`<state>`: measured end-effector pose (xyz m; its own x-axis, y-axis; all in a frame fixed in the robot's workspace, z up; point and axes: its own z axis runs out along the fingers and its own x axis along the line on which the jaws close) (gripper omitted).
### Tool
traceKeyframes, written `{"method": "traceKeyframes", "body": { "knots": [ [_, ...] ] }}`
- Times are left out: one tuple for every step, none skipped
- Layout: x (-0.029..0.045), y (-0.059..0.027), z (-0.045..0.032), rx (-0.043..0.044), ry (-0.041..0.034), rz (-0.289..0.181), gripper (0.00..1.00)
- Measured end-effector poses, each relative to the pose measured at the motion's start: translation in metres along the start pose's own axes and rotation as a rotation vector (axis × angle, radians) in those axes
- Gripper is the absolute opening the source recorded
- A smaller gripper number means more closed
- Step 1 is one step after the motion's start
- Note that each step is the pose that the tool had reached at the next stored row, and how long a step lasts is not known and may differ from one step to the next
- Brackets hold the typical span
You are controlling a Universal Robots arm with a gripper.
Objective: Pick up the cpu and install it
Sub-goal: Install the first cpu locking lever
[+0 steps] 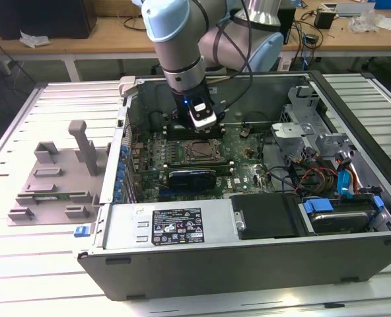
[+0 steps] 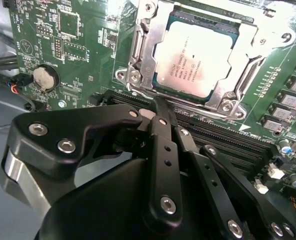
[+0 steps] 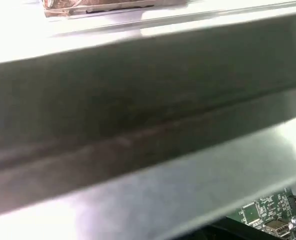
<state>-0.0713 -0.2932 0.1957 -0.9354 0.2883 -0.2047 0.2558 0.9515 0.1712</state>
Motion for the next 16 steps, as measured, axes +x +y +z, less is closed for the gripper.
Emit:
{"method": "traceKeyframes", "body": {
  "knots": [
    [-0.0015, -0.0007, 0.0002, -0.0027, 0.0008, 0.001, 0.11],
    [-0.002, -0.0009, 0.0002, -0.0103, 0.0029, 0.003, 0.11],
    [-0.0022, -0.0009, 0.0002, -0.0137, 0.0037, 0.004, 0.11],
    [-0.0023, -0.0007, -0.0005, -0.0142, 0.0039, 0.004, 0.11],
    [-0.0028, -0.0004, -0.0023, -0.0138, 0.0037, 0.004, 0.11],
    [-0.0032, -0.0001, -0.0044, -0.014, 0.0038, 0.004, 0.11],
    [-0.0036, 0.0003, -0.0063, -0.0139, 0.0038, 0.004, 0.11],
    [-0.0043, 0.0009, -0.0098, -0.0139, 0.0039, 0.004, 0.11],
    [-0.0049, 0.0014, -0.0124, -0.0133, 0.0038, 0.004, 0.11],
    [-0.006, 0.0023, -0.0176, -0.0045, 0.0043, 0.002, 0.11],
    [-0.0065, 0.0028, -0.0197, 0.0063, 0.0083, 0.0, 0.11],
    [-0.0066, 0.0028, -0.0203, 0.0135, 0.0118, 0.0, 0.11],
    [-0.0067, 0.0028, -0.0207, 0.0238, 0.018, -0.001, 0.11],
    [-0.0068, 0.0026, -0.0208, 0.035, 0.0249, -0.002, 0.11],
    [-0.0068, 0.0024, -0.0209, 0.0492, 0.0336, -0.003, 0.11],
    [-0.0069, 0.0021, -0.0209, 0.0785, 0.0508, -0.006, 0.11]
  ]
}}
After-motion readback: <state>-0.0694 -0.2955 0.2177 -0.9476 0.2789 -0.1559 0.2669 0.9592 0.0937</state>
